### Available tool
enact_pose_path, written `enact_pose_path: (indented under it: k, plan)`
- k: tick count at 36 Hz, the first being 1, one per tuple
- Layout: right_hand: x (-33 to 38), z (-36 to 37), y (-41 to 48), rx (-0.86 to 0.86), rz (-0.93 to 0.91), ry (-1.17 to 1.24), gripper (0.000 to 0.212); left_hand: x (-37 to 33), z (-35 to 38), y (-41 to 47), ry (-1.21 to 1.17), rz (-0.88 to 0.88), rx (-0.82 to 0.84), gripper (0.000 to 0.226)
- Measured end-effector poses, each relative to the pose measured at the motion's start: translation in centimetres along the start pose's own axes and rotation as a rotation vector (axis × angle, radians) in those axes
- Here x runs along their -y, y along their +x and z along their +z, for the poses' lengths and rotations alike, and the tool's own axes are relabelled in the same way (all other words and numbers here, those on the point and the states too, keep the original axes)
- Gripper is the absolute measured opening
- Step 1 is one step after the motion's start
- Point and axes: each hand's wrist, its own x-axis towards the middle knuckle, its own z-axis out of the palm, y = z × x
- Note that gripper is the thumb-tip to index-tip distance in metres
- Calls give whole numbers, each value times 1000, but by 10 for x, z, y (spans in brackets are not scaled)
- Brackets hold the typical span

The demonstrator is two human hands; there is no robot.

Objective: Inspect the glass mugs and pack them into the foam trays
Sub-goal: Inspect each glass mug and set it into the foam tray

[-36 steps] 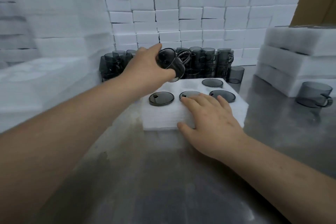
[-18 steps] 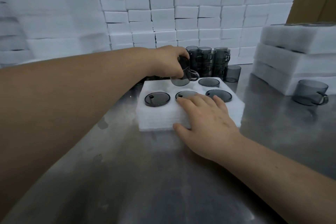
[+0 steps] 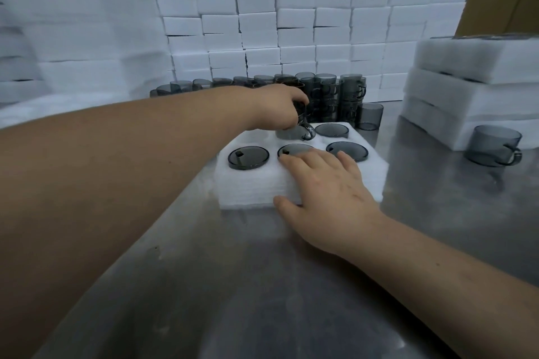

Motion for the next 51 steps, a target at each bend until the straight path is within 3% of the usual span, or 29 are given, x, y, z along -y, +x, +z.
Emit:
enact_pose_path:
  k: [13, 18, 21, 35, 45, 51]
  plan:
    - [0, 0, 0, -4, 1, 8, 62, -6, 3, -6, 55, -12, 45, 63]
    - [0, 1, 0, -11, -1, -1, 62, -7, 7, -7, 98, -17, 83, 54]
    - [-1, 1, 1, -14, -5, -4, 62, -5, 10, -9, 54, -2, 92, 44]
    - [0, 1, 1, -22, -9, -6, 57, 7, 26, -23, 2, -1, 245, 47]
    - [0, 1, 0, -37, -9, -4, 54, 12, 31, -21, -32, 7, 207, 47]
    - [0, 2, 1, -45, -4, -4, 59, 17, 31, -18, -340, -25, 64, 36]
